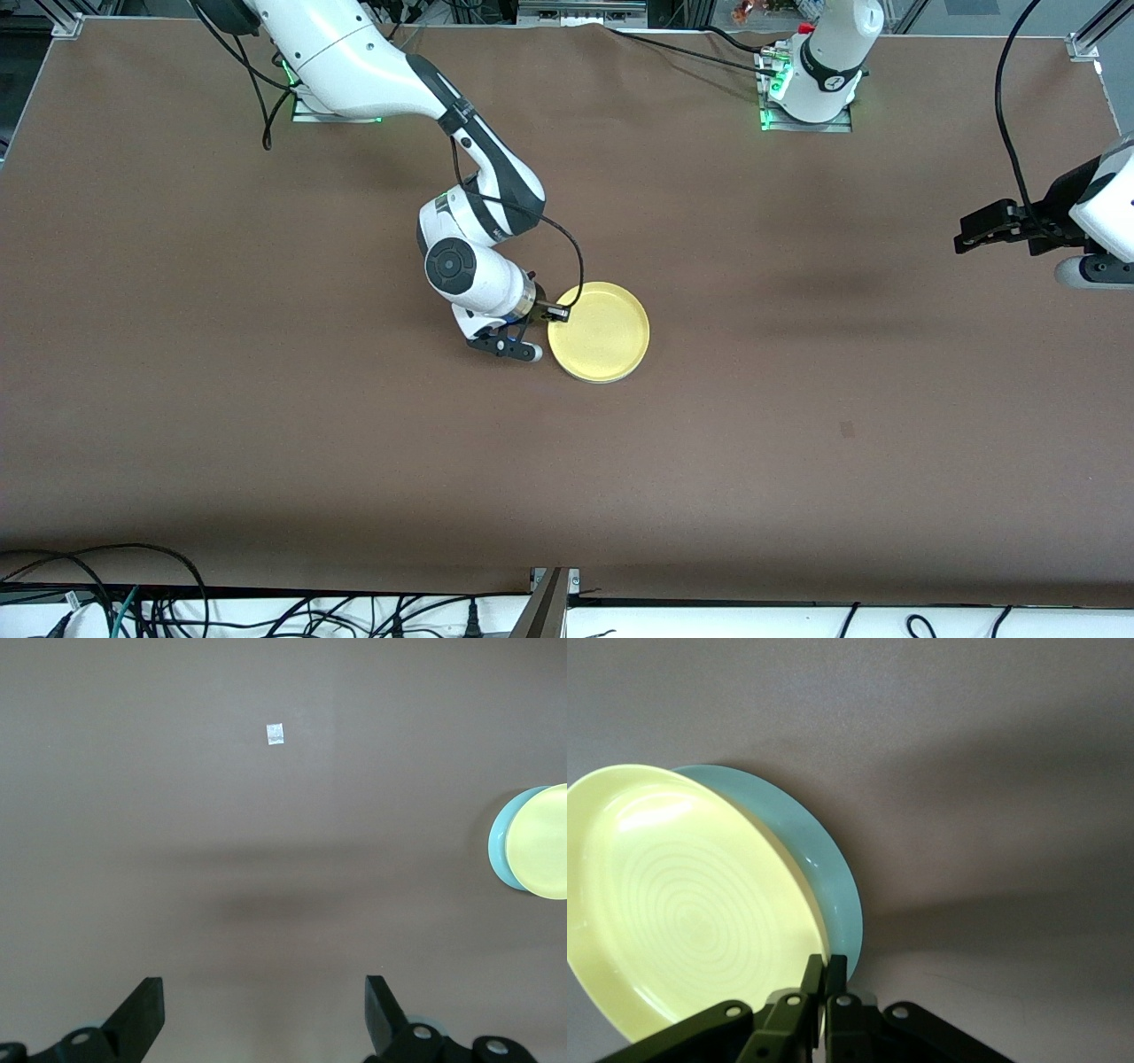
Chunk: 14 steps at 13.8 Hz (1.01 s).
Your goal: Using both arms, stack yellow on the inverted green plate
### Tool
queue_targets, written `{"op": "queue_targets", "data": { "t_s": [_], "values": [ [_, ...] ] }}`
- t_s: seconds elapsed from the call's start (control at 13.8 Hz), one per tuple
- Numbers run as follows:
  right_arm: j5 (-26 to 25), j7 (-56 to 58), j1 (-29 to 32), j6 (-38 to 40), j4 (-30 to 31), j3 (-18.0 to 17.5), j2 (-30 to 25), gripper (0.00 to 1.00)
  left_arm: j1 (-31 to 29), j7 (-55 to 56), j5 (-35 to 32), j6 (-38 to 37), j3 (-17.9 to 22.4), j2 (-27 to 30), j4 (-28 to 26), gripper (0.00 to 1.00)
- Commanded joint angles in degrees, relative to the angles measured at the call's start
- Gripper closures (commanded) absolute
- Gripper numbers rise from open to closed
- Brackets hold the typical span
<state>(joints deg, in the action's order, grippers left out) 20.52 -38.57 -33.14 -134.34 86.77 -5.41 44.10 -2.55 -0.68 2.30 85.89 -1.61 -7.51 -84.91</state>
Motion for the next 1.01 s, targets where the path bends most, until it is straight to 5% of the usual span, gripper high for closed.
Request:
{"op": "queue_targets", "data": {
  "t_s": [0.0, 0.36, 0.72, 0.94],
  "values": [
    [1.1, -0.62, 0.01, 0.22, 0.32, -0.22, -0.51, 0.0, -0.09, -0.64, 1.39, -0.46, 0.2, -0.92, 1.77, 0.0],
    [1.1, -0.1, 1.14, 5.03, -0.03, 1.27, -5.41, 0.0, -0.09, -0.64, 1.39, -0.46, 0.2, -0.92, 1.77, 0.0],
    [-0.83, 0.43, 2.2, 19.27, -0.29, 12.5, -16.57, 0.0, -0.09, -0.64, 1.39, -0.46, 0.2, -0.92, 1.77, 0.0],
    [-5.82, 4.55, 2.2, 29.79, -0.12, 15.68, -25.7, 0.0, -0.09, -0.64, 1.3, -0.46, 0.2, -1.01, 1.77, 0.0]
  ]
}}
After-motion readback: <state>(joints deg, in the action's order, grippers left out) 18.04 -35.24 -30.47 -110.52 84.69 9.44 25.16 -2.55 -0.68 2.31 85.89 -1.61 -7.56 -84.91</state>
